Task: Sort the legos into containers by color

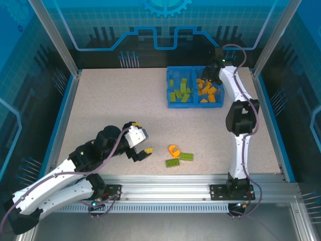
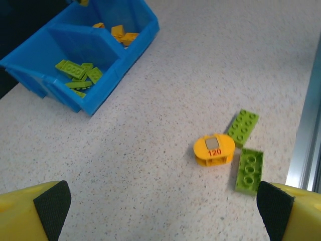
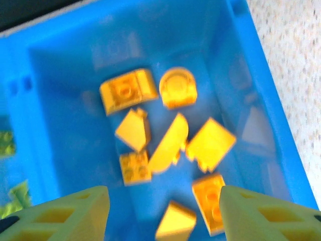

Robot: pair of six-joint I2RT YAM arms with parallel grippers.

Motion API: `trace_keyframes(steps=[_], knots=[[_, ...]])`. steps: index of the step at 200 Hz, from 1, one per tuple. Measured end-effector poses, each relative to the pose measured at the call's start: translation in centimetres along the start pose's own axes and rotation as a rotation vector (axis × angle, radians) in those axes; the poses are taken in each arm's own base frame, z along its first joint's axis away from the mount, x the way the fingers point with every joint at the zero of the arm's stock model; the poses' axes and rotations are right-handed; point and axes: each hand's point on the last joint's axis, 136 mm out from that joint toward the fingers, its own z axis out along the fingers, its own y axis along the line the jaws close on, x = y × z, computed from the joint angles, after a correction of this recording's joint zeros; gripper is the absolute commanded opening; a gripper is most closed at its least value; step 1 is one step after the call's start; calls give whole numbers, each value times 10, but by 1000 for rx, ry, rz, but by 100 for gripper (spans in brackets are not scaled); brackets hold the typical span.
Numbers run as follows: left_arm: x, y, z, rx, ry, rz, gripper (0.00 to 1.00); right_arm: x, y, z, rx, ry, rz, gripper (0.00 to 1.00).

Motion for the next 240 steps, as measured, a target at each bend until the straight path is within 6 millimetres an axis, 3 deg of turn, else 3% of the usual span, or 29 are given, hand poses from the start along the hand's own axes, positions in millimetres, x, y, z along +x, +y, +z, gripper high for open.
trace_keyframes(steps=[33, 59, 80, 109, 128, 145, 156, 183, 210, 240], knots=[[-36, 14, 5, -35, -17, -240, 99, 41, -4, -51, -92, 17, -15, 65], [-46, 22, 24, -73, 24, -468, 99, 74, -2, -97, -195, -2, -65, 68], [-30, 21, 46, -126, 111, -631, 99, 113, 1, -134, -279, -9, -130, 72], [11, 16, 74, -224, 255, -892, 97, 172, 0, -170, -384, -3, -207, 79], [39, 5, 89, -291, 350, -1083, 97, 209, -12, -178, -404, 26, -220, 86], [64, -18, 102, -343, 454, -1208, 96, 234, -24, -180, -402, 56, -211, 94], [77, -36, 111, -365, 519, -1260, 95, 245, -31, -182, -398, 72, -195, 100], [103, -69, 133, -409, 653, -1373, 92, 263, -37, -192, -432, 72, -186, 100], [114, -80, 157, -443, 712, -1435, 88, 282, -40, -197, -480, 77, -178, 100], [105, -82, 178, -452, 707, -1462, 83, 297, -47, -194, -471, 108, -170, 100]])
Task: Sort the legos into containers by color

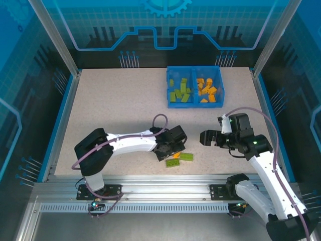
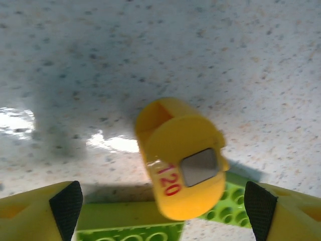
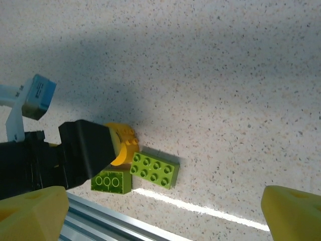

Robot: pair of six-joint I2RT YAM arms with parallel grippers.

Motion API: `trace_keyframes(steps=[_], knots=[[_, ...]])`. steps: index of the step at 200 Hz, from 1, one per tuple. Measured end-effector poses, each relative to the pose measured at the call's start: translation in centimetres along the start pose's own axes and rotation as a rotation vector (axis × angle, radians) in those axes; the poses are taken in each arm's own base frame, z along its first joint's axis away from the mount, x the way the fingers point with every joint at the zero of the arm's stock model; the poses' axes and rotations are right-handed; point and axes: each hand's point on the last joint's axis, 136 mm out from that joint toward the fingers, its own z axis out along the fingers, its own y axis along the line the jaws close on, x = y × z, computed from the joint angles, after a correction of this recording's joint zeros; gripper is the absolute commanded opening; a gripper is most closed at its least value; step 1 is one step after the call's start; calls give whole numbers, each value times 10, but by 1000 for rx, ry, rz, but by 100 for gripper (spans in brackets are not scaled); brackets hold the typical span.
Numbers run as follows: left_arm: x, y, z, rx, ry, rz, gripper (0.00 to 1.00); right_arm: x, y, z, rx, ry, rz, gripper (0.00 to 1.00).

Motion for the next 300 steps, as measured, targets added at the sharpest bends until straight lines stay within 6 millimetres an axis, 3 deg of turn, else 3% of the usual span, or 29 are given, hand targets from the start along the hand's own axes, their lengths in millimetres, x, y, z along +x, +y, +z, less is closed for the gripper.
trace_keyframes(steps=[32, 72, 118, 141, 161, 182, 222, 242, 262, 276, 300], knots=[[-1, -15, 9, -15, -2, -21, 73, 2, 1, -1, -11, -2, 18, 100], [1, 2, 26, -96, 3, -31, 56, 5, 6, -2, -37, 6, 36, 100], [-1, 4, 25, -105, -5, -31, 36, 11, 11, -5, -70, 23, 53, 100], [-6, 4, 23, -100, -39, 5, 33, 13, 14, -10, -83, 15, 60, 100], [-17, -5, 9, -65, -90, 91, 32, 13, 15, -16, -87, -5, 72, 100], [-30, -40, -21, 33, -158, 222, 31, 6, 16, -28, -79, -68, 81, 100], [-68, -162, -103, 328, -396, 481, 31, -10, 16, -63, -52, -242, 99, 100], [-99, -223, -127, 440, -525, 566, 31, -12, 13, -68, -41, -276, 120, 100], [-138, -272, -121, 474, -630, 623, 32, -13, 11, -69, -34, -284, 144, 100], [-166, -298, -103, 491, -678, 660, 33, -11, 10, -67, -34, -280, 156, 100], [-201, -313, -57, 490, -700, 717, 34, -6, 5, -61, -27, -263, 179, 100]])
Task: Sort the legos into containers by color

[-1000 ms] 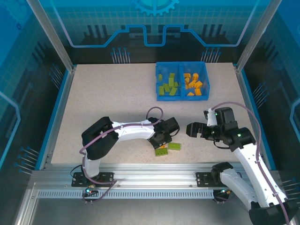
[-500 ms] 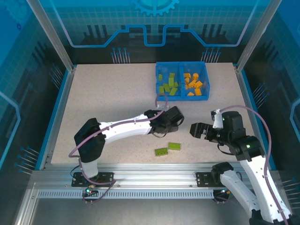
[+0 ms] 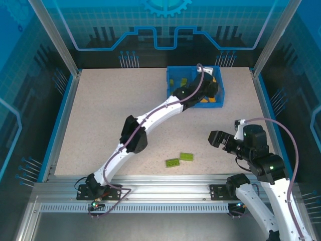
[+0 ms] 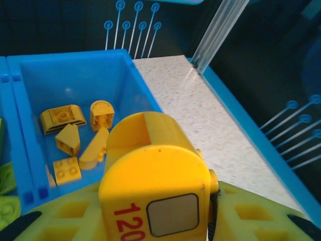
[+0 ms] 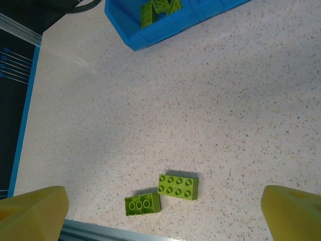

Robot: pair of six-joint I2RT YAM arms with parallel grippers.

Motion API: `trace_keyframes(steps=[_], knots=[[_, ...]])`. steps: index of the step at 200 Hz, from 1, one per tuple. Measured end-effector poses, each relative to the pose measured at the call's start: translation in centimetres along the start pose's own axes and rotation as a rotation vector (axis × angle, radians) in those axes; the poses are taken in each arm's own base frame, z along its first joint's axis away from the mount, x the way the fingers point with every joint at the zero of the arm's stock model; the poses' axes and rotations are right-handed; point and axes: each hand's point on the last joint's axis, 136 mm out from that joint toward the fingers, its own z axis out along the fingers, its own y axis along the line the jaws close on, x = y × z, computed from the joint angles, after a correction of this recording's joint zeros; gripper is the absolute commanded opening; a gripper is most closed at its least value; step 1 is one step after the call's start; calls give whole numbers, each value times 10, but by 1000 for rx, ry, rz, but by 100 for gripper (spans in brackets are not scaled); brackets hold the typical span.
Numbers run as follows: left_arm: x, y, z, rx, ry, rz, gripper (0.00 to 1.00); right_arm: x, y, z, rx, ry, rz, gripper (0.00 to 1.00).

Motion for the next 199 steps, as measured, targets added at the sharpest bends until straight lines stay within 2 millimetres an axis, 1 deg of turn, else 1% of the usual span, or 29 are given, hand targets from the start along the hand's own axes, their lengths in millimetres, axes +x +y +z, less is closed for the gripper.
trace_keyframes(steps=[10, 18, 31, 45, 52, 63, 74, 89, 109, 126, 136, 143, 150, 153, 158, 167, 169, 181, 183, 186, 189, 193, 196, 199], knots=[[9, 12, 17, 3, 10, 14, 35, 2, -1, 1, 2, 3, 5, 100], [18, 24, 29, 1, 22, 15, 38, 2, -2, 0, 1, 1, 6, 100], [30, 39, 42, -1, 42, 20, 46, 2, -1, -2, -3, -6, 6, 100], [36, 48, 50, 0, 52, 29, 53, 3, -1, -3, -5, -8, 6, 100], [33, 47, 51, 9, 38, 30, 58, 3, -1, -4, -5, -8, 6, 100], [29, 43, 50, 27, 29, 25, 61, 3, -1, -4, -5, -8, 7, 100], [22, 36, 49, 48, 9, 22, 63, 3, -1, -4, -5, -7, 10, 100], [19, 28, 46, 71, -2, 21, 66, 3, -2, -4, -5, -7, 14, 100], [16, 22, 41, 85, 1, 20, 66, 4, -2, -3, -4, -6, 19, 100], [14, 18, 28, 90, 22, 23, 66, 5, -3, -2, 0, -1, 23, 100], [12, 17, 14, 92, 35, 23, 66, 5, -3, -1, 2, 1, 23, 100], [10, 17, 0, 92, 44, 24, 66, 5, -4, 0, 5, 5, 24, 100], [6, 16, -16, 97, 42, 25, 66, 5, -4, 1, 10, 13, 26, 100], [4, 14, -27, 101, 38, 26, 66, 6, -5, 3, 13, 18, 27, 100], [3, 14, -40, 103, 40, 27, 66, 6, -5, 4, 18, 25, 29, 100], [-5, 8, -73, 125, 16, 30, 65, 7, -7, 9, 29, 46, 34, 99], [-6, 7, -77, 129, 11, 31, 65, 8, -7, 10, 32, 52, 36, 99], [-17, -4, -126, 171, -33, 49, 66, 10, -9, 18, 50, 91, 42, 99], [-18, -4, -131, 175, -38, 51, 65, 11, -9, 19, 52, 96, 43, 99], [-22, -9, -147, 192, -55, 62, 66, 12, -9, 21, 55, 107, 43, 99], [-23, -11, -157, 202, -66, 67, 66, 13, -9, 23, 58, 118, 43, 99], [-25, -15, -176, 221, -83, 85, 66, 15, -9, 27, 61, 137, 41, 99], [-27, -18, -187, 233, -96, 90, 66, 16, -9, 29, 63, 149, 40, 99], [-29, -22, -204, 250, -112, 108, 66, 17, -8, 31, 64, 162, 37, 99]])
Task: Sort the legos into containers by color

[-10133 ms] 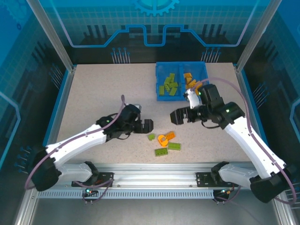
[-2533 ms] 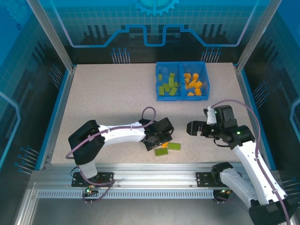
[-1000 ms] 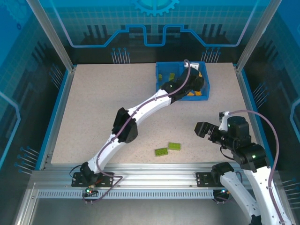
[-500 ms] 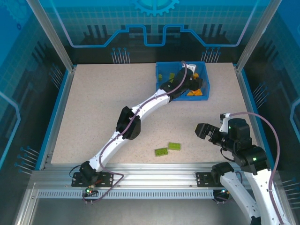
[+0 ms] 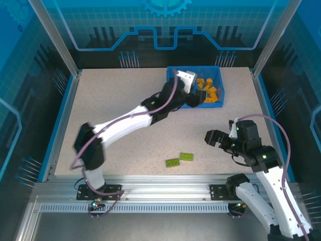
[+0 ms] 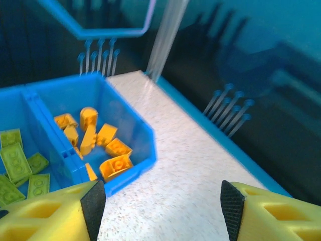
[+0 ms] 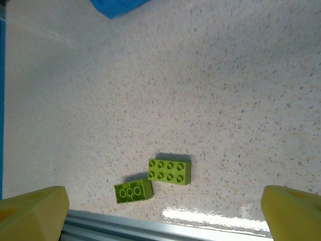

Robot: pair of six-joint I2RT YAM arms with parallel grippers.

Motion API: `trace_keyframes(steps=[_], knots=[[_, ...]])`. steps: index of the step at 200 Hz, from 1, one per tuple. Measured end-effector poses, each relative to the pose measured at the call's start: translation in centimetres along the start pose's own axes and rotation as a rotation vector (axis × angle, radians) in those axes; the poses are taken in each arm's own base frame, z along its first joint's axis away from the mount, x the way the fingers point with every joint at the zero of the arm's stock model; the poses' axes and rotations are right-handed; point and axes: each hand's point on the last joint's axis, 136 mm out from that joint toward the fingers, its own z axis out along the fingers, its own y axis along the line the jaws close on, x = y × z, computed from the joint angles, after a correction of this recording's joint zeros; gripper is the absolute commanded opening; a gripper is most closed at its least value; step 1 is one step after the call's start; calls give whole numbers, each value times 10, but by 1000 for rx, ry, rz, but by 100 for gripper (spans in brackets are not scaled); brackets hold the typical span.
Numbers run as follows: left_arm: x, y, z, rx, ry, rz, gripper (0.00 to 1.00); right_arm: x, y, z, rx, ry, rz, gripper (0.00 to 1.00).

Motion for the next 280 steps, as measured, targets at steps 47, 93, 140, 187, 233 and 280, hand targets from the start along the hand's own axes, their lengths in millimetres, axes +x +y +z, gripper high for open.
trace_keyframes(steps=[47, 93, 140, 187, 233, 280], knots=[[4, -59, -150, 208, -91, 250, 75, 32, 17, 54, 61, 220, -122, 100], [82, -49, -220, 355, 108, 519, 99, 69, 21, 108, 190, 364, -192, 100], [155, -22, -261, 431, 242, 784, 99, 96, 2, 147, 348, 439, -181, 100], [205, -3, -260, 459, 370, 902, 99, 104, -4, 167, 410, 450, -150, 79], [203, -2, -265, 461, 342, 936, 99, 108, -10, 172, 482, 431, -123, 62], [206, 4, -264, 435, 355, 947, 99, 95, -6, 163, 483, 356, -102, 57]])
